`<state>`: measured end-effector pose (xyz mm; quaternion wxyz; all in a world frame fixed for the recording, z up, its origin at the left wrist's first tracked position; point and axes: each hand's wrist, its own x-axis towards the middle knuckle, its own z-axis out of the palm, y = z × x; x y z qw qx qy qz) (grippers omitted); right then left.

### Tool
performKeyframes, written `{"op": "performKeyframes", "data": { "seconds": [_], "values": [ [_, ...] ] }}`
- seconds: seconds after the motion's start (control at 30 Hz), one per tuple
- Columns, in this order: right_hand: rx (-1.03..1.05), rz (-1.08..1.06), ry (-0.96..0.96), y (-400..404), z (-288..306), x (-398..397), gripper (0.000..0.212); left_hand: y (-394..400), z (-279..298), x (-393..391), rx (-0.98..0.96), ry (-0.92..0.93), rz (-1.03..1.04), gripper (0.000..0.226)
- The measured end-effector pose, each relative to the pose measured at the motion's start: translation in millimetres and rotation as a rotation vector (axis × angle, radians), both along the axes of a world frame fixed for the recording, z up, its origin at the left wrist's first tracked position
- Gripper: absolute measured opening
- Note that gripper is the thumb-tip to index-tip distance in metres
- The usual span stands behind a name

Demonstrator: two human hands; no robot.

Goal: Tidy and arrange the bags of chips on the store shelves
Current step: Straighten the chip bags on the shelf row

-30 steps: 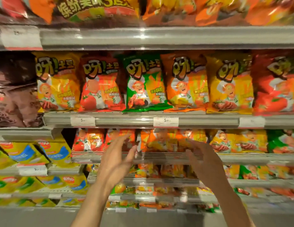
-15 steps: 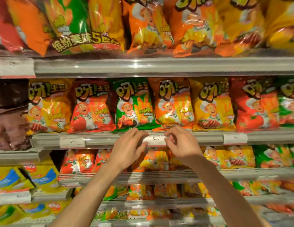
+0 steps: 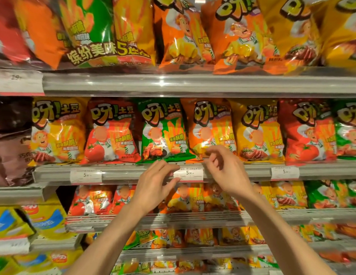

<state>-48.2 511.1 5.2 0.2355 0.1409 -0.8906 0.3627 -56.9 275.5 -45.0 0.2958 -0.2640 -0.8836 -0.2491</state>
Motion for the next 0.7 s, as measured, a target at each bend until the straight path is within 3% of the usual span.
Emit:
{"op": "performKeyframes", "data": {
  "seconds": [0.1,0.27,0.4,0.53,0.7],
  "values": [
    [-0.019,0.044,0.033,-10,32,-14,0.03,0,2,-1,0.012,-0.036,0.002,0.029],
    [0.1,0.169,-0.185,-47,78,-52,0.065,0,5,0,0.025,-0.082,-0.003,0.029],
    [0.231,0.143,-0.339,-71,95,-82,0.089,-1,7,0,0.026,-0.104,-0.005,0.029],
    [0.063,0.186,-0.412,-82,97,-90,0.097,0,8,1,0.03,-0.124,-0.002,0.029],
    [-0.081,0.169,-0.268,-85,86,-88,0.099,1,9,0,0.048,-0.122,-0.008,0.028]
  ]
}}
